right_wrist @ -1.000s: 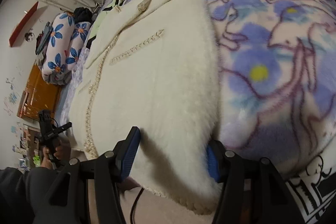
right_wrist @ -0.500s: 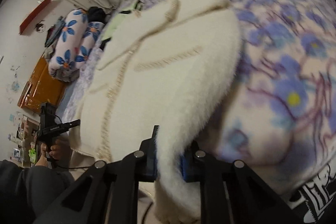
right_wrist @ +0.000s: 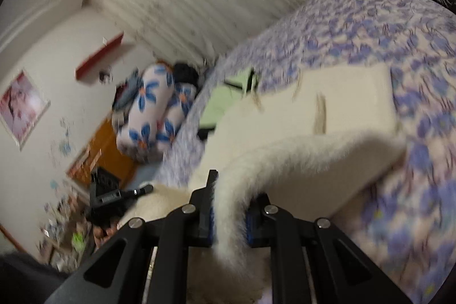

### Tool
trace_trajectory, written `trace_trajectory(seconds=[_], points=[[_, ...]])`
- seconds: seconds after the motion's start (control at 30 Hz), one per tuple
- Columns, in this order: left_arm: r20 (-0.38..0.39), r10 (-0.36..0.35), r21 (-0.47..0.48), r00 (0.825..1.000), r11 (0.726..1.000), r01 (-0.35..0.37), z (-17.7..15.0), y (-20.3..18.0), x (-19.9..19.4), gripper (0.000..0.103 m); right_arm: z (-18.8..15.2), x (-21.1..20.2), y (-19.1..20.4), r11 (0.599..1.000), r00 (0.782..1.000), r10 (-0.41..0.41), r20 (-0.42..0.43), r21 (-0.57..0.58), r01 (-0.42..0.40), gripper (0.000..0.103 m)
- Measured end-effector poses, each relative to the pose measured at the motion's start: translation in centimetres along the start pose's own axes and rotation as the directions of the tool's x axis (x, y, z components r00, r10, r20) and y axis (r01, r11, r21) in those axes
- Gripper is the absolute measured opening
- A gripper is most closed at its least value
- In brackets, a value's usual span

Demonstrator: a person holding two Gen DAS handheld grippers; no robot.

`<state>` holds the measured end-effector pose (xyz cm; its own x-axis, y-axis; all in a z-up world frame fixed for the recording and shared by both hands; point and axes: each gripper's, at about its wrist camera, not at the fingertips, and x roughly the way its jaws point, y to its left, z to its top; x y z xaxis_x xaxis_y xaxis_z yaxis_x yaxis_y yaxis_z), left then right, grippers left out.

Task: Fold large clothes
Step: 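Grasp the cardigan hem with both grippers and lift it, then fold the hem up over the collar with both grippers and release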

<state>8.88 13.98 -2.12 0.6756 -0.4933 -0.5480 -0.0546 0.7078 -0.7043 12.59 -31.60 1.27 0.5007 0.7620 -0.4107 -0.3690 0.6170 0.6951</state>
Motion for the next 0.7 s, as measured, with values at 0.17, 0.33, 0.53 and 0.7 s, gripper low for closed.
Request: trace_trajectory(seconds=[0.17, 0.33, 0.53, 0.7], points=[[0.061, 0.058, -0.052, 0.996, 0.997, -0.054, 6.6, 2.0, 2.3, 0.013, 6.1, 2.7, -4.2, 0.991, 0.996, -0.026, 0.084, 0.129, 0.015, 0.014], [0.085, 0.158, -0.138, 0.984, 0.98, -0.146, 11.4, 5.5, 6.4, 0.027, 9.1, 6.3, -10.5, 0.935, 0.983, -0.167, 0.071, 0.328, 0.135, 0.019], [0.097, 0.308, -0.173, 0.946, 0.942, -0.289, 14.1, 9.3, 9.7, 0.07, 8.5, 10.2, -15.4, 0.886, 0.964, -0.26, -0.047, 0.384, 0.258, 0.057], [0.061, 0.388, -0.092, 0.92, 0.92, -0.382, 14.6, 10.6, 11.6, 0.071, 7.5, 10.6, -16.2, 0.875, 0.939, -0.339, -0.056, 0.347, 0.336, 0.065]])
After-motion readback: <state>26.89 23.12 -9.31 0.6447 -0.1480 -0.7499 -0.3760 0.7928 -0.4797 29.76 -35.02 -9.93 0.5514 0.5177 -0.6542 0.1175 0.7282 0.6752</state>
